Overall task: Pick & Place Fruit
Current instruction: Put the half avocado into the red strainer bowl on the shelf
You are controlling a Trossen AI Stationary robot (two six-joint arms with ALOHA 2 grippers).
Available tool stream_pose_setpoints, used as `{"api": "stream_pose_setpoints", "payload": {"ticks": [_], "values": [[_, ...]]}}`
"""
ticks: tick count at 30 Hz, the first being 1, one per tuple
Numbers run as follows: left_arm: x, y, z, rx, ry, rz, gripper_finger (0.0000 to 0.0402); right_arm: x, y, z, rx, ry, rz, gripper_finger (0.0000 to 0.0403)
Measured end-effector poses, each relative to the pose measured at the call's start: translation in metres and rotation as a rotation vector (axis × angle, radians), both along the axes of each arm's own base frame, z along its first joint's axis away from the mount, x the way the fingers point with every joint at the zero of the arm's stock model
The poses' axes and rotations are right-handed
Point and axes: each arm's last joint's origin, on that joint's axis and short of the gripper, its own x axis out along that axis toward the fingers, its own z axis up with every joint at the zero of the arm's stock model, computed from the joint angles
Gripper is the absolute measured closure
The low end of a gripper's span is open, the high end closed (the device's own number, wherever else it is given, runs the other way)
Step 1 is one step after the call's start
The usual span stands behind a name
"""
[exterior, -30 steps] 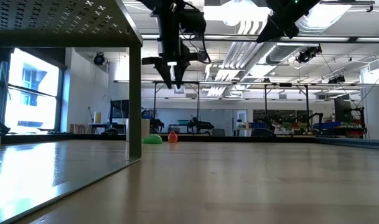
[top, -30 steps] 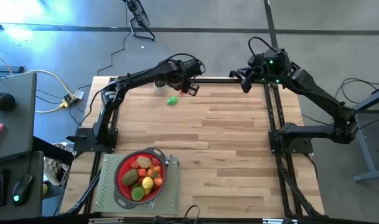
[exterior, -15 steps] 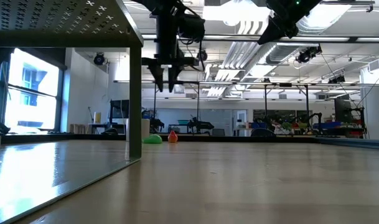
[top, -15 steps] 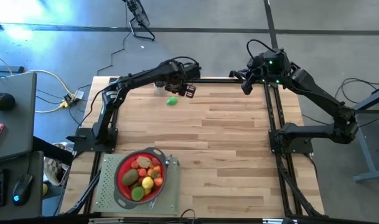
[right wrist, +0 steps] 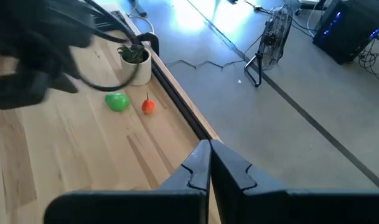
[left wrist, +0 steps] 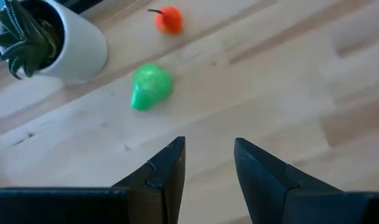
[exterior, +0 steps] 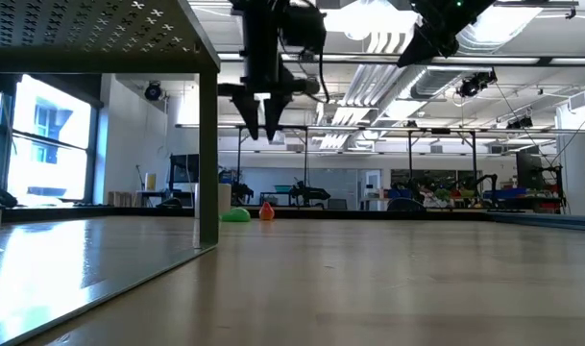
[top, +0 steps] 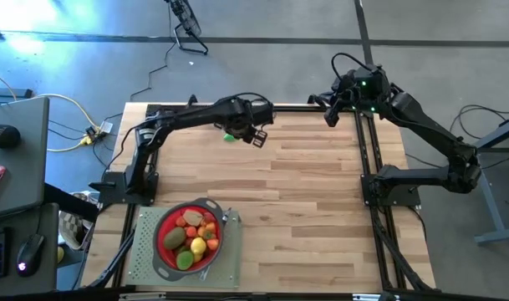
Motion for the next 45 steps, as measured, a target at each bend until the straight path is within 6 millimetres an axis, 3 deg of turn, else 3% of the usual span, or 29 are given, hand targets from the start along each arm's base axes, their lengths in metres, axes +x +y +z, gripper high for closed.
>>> {"api": "stream_pose_setpoints", "payload": {"ticks": [7, 12, 19, 23, 34, 45], "values": [[0.003, -0.039, 0.020, 0.066, -0.057, -0.124, 0.0270, 0.000, 0.000, 0.000, 0.000, 0.000, 0.000, 0.0400], [0.005, -0.055, 0.024, 0.093, -0.054, -0.180, 0.0270, 0.000, 0.000, 0.000, -0.003, -0.003, 0.000, 0.0400], [-0.006, -0.055, 0.025, 0.114, 0.015, -0.193, 0.0270, 0.001, -0.001, 0.002, -0.011, -0.018, -0.006, 0.0400], [-0.020, -0.057, 0.014, 0.117, -0.036, -0.193, 0.0288, 0.001, -0.001, 0.002, -0.015, -0.024, -0.007, 0.0400], [-0.089, -0.054, -0.015, 0.124, -0.282, -0.068, 0.0376, 0.004, -0.003, 0.010, -0.025, -0.124, -0.033, 0.0400], [-0.123, -0.028, -0.032, 0.166, -0.229, -0.118, 0.0390, 0.004, -0.004, 0.010, 0.005, -0.146, -0.054, 0.0400]]}}
